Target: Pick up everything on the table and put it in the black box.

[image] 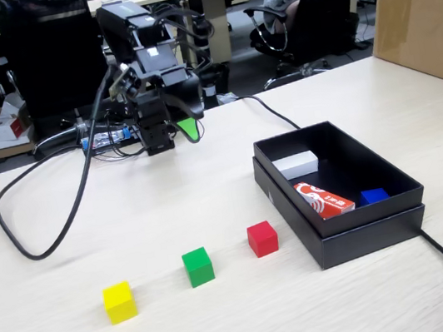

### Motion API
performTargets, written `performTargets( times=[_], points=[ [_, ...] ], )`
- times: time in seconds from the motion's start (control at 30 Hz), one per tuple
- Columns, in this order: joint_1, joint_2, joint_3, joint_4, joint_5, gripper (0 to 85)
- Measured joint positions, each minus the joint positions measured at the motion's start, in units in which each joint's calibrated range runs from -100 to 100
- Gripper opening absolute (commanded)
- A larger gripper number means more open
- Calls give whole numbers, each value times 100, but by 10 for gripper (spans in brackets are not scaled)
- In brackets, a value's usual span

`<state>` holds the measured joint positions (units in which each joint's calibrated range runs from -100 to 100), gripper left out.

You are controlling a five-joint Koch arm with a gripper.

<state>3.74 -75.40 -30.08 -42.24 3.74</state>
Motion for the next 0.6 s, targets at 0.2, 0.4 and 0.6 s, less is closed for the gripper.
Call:
performTargets(
  times=[0.2,0.4,0.6],
  points=[
    [-103,1981,2638,-1355,15,481],
    [-137,3883,4820,-2354,20,483],
    [-132,5644,5787,-2377,20,479]
  ],
)
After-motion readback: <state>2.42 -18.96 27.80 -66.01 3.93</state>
